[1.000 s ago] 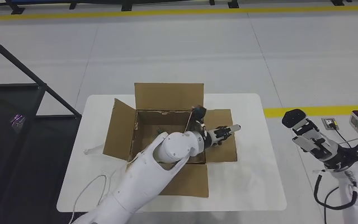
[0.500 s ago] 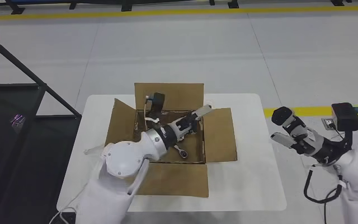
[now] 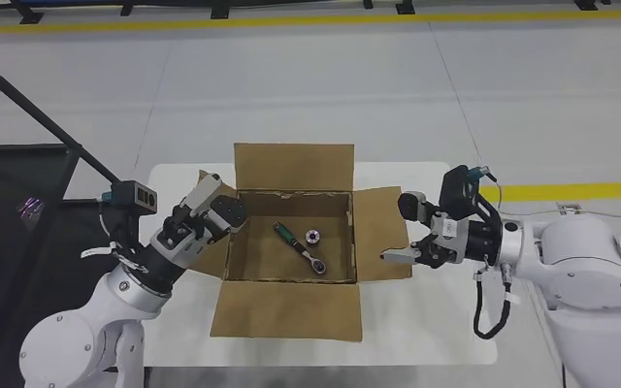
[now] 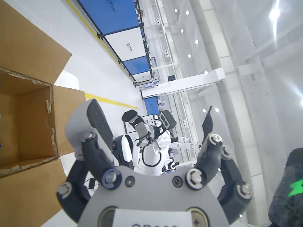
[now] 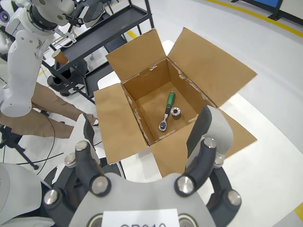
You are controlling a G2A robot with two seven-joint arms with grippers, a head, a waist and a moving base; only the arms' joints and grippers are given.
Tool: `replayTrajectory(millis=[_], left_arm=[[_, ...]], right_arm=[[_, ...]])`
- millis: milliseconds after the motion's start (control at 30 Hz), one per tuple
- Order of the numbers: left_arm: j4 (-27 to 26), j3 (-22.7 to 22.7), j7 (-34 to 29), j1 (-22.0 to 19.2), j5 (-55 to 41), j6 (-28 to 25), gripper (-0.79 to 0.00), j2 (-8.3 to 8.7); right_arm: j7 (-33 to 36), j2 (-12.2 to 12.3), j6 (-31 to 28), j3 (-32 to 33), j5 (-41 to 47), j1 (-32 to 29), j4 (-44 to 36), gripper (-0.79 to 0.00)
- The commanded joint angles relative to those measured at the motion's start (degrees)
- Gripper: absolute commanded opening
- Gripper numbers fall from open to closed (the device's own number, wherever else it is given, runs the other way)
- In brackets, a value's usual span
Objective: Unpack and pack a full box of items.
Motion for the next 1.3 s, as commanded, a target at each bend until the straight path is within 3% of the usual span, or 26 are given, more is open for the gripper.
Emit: replayTrajectory(millis=[0, 433, 567, 767, 1000, 1167, 1267], left_arm=[[0.05, 0.28, 0.16, -0.18, 0.51, 0.12, 0.0, -0.01], [0.2, 0.32, 1.62, 0.48, 0.87, -0.52, 0.0, -0.01], [0.37, -1.97, 5.52, 2.33, -1.13, -1.16, 0.0, 0.03], [-1.9, -10.71, 7.82, 7.2, -5.46, -3.13, 0.0, 0.34], [-3.26, -18.37, 10.54, 15.27, -10.64, -7.29, 0.0, 0.2], [-3.15, -21.1, 11.97, 19.73, -15.25, -9.45, 0.0, -0.08], [-3.14, -21.18, 11.97, 20.0, -15.42, -9.52, 0.0, -0.09]], right_arm=[[-0.1, 0.01, -0.04, 0.41, -0.06, -0.19, 0.0, 0.0], [0.52, 0.03, -0.68, -1.27, -2.55, 0.01, -2.27, 0.0], [6.08, -0.11, -0.44, -8.59, -12.86, 4.71, -5.41, 0.0], [12.22, -1.99, 2.17, -24.51, -19.85, 17.16, -0.24, 0.0], [11.79, -8.18, 9.35, -42.97, -20.13, 32.91, 14.46, 0.0], [8.18, -15.15, 14.73, -55.16, -20.2, 40.86, 27.4, 0.0], [4.79, -19.19, 19.15, -60.53, -23.75, 43.08, 33.07, 0.0]])
